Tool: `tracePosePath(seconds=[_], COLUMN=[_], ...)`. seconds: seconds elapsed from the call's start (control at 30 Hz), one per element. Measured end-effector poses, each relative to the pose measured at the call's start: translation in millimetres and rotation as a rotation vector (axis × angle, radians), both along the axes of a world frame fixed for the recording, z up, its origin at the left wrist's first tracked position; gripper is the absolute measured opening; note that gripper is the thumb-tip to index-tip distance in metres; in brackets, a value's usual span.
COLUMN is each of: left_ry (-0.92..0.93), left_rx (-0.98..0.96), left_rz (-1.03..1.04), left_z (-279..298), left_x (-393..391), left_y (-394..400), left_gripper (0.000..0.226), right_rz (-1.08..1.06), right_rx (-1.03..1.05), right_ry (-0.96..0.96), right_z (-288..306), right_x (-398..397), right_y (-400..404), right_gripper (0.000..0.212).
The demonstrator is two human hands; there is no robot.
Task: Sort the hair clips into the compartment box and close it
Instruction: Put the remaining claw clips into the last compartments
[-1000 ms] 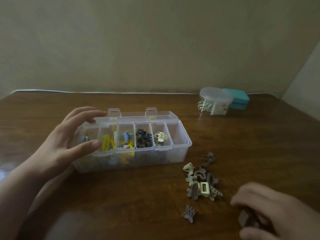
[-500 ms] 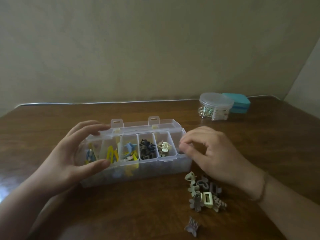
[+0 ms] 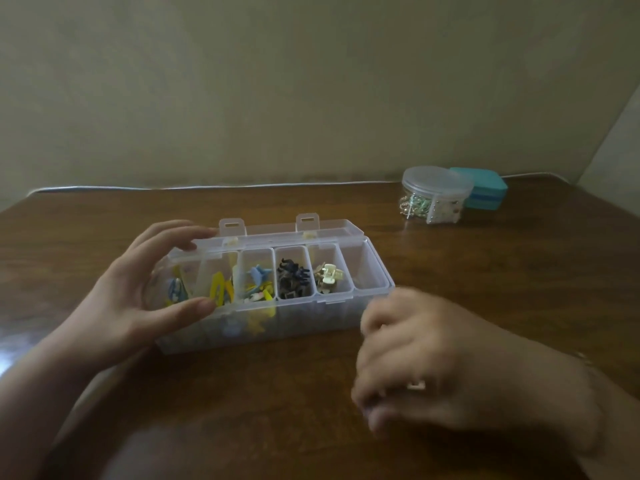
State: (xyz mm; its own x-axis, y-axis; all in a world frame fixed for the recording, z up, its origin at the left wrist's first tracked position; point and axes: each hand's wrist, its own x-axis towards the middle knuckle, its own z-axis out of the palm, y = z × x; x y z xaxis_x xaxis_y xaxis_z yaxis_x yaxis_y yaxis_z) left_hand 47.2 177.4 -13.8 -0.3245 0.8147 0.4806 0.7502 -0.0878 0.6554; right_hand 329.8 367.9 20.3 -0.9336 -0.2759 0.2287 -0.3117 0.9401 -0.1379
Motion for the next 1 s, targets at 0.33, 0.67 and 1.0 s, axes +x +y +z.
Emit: tracePosePath(seconds=[0.33,0.67,1.0], left_ry=[0.346,0.481,0.459], left_rx=[-0.150,-0.149,-0.109], left_rz=[0.039,0.132,0.076], left_z=[9,1,2], left_x=[5,14,13], left_y=[-3,4,4], left_gripper=[0.075,0.086,0.079], right_rz=[-0.475,-0.088,-0.170], right_rx=[-0.220,0.115,-0.469], right_ry=[0.332,-0.258,0.280], right_z=[-5,2,10], right_x=[-12,10,11], right_y=[32,16,19], right_gripper=[0.030,0.033,0.025])
